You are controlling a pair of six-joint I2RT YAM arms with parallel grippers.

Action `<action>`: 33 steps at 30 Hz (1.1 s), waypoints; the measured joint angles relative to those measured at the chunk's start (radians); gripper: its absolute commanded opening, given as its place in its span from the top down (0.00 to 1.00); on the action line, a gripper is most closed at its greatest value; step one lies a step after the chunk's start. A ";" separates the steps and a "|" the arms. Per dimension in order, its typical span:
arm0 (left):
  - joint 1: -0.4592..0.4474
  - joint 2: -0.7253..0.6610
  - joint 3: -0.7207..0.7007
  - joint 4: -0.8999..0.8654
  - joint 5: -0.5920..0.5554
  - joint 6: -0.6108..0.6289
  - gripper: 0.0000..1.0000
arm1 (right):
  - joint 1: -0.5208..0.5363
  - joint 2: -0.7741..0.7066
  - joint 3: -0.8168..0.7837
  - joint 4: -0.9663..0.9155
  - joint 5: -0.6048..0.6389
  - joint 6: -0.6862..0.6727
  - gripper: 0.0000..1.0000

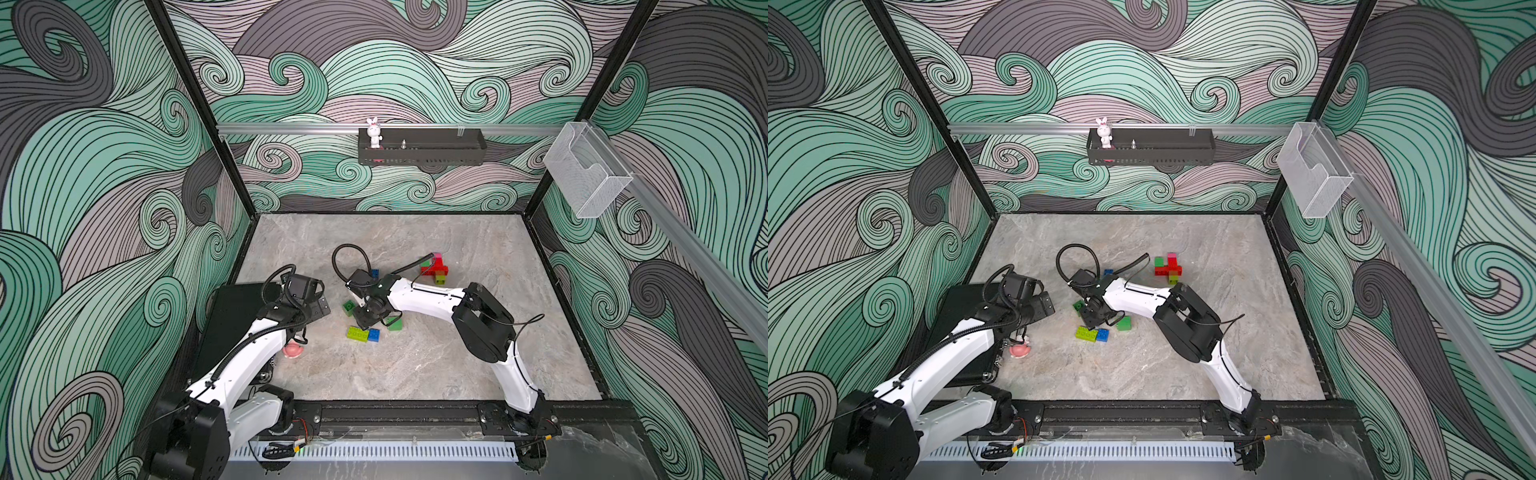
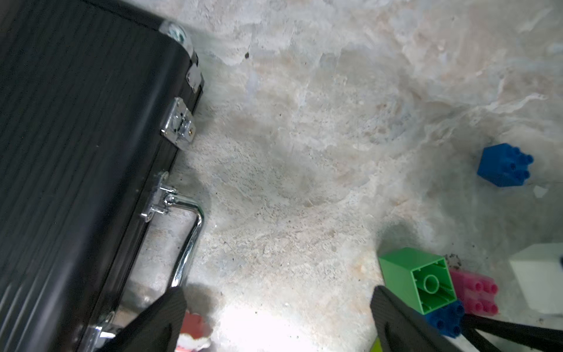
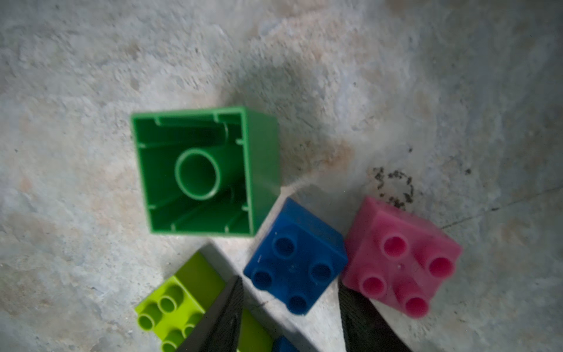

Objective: Assemble the number 4 with lego
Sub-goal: Pick up the lego brick from the center of the board.

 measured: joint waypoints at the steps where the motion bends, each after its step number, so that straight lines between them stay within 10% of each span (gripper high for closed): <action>1: 0.000 0.013 0.007 -0.002 0.009 0.000 0.01 | 0.000 0.007 0.011 0.000 0.006 0.003 0.46; 33: 0.007 0.097 0.025 -0.015 0.117 0.007 0.01 | 0.005 0.021 0.008 0.045 0.141 0.067 0.66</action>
